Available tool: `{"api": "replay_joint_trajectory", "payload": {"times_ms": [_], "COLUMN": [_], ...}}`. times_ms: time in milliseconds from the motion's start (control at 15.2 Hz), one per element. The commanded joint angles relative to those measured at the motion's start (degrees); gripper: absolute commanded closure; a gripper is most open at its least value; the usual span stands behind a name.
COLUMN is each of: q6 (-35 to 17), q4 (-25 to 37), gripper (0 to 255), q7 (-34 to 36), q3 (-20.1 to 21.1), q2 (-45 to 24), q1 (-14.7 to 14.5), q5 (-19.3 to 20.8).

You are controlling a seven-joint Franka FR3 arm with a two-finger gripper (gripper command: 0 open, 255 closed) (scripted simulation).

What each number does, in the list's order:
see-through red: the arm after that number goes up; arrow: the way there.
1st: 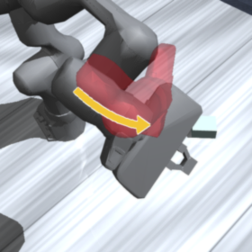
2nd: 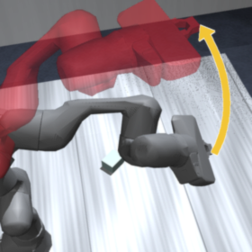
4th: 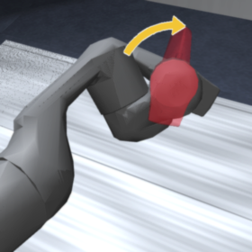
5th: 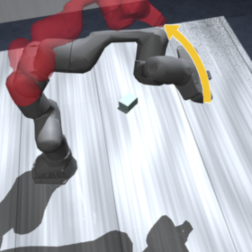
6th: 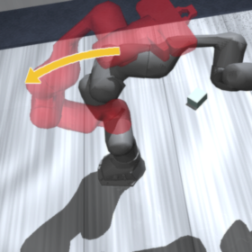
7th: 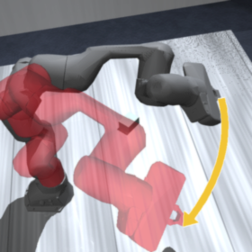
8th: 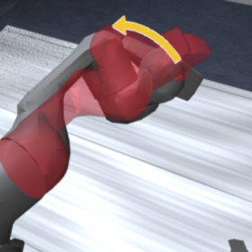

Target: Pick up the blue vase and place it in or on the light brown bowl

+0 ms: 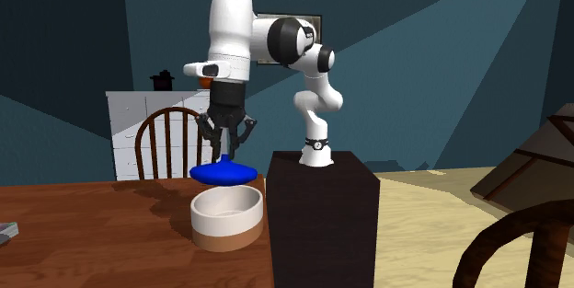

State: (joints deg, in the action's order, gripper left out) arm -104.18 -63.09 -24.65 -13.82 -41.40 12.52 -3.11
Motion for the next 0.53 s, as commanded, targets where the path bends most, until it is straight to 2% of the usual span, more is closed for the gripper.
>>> {"api": "replay_joint_trajectory", "payload": {"times_ms": [0, 462], "q6": [-1.55, -5.54], "q4": [-1.54, -4.77], "gripper": [255, 255], "q7": [0.09, 0.23], "q3": [0.03, 0.16], "q2": [0.01, -0.77], "q1": [-0.15, -0.33], "q5": [0.00, -0.13]}}
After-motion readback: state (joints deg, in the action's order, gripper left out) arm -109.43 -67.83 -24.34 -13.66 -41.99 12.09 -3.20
